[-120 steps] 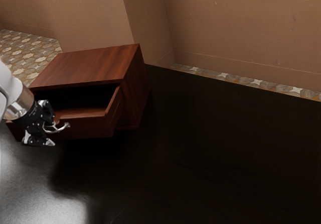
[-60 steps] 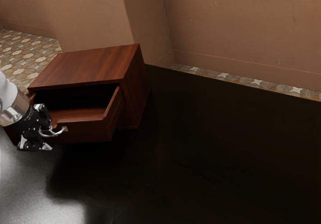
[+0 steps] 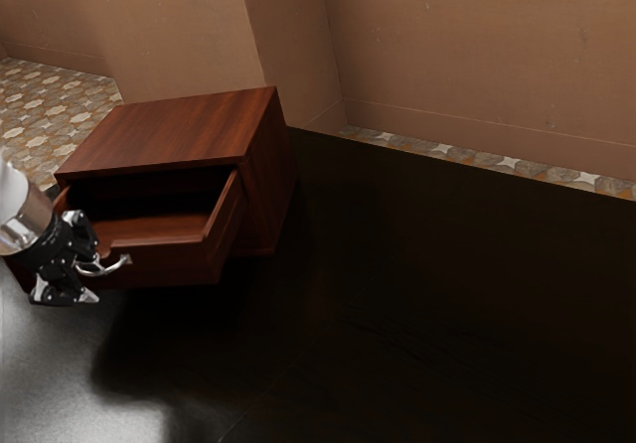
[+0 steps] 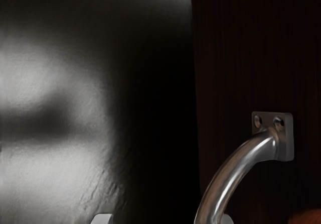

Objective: Pull the drawer handle with one arm to open the drawer

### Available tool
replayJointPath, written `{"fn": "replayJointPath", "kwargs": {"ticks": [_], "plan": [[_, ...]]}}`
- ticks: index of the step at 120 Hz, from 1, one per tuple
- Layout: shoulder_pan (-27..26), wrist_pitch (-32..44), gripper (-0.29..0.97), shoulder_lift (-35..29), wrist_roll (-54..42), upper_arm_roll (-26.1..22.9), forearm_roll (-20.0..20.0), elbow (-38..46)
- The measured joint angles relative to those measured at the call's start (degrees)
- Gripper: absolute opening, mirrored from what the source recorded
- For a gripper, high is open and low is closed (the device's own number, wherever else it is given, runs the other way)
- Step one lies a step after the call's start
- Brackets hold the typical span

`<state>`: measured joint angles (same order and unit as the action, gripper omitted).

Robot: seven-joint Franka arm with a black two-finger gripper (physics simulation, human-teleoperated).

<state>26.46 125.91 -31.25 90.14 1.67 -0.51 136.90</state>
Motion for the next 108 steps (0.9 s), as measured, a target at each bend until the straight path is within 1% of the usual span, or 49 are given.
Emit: {"fn": "replayJointPath", "kwargs": {"ticks": [23, 45, 62, 84, 86, 88, 92, 96, 99, 103, 108], "plan": [[-0.27, -0.03, 0.18, -0.55, -0.01, 0.00, 0.01, 0.26], [-0.56, -0.06, 0.18, -1.08, 0.00, 0.00, -0.89, 0.07], [-1.30, 0.15, 0.18, -1.79, 0.02, 0.01, -2.87, -0.72], [-2.53, -0.23, 0.19, -3.54, 0.04, -0.39, -6.32, -4.75], [-3.14, -0.85, 0.21, -3.19, 0.04, -0.41, -6.48, -6.44], [-4.29, -2.45, 0.24, -1.84, 0.04, -0.37, -6.49, -10.25], [-6.82, -7.33, 0.30, 1.94, 0.04, -0.28, -6.01, -20.13], [-9.02, -13.61, 0.36, 6.11, 0.05, -0.19, -4.26, -31.03], [-10.74, -18.15, 0.40, 8.21, 0.06, -0.16, -2.99, -37.12], [-13.43, -23.41, 0.44, 9.58, 0.05, 0.33, -2.05, -41.90], [-16.45, -28.86, 0.48, 10.40, 0.04, 1.06, -1.41, -45.18]]}}
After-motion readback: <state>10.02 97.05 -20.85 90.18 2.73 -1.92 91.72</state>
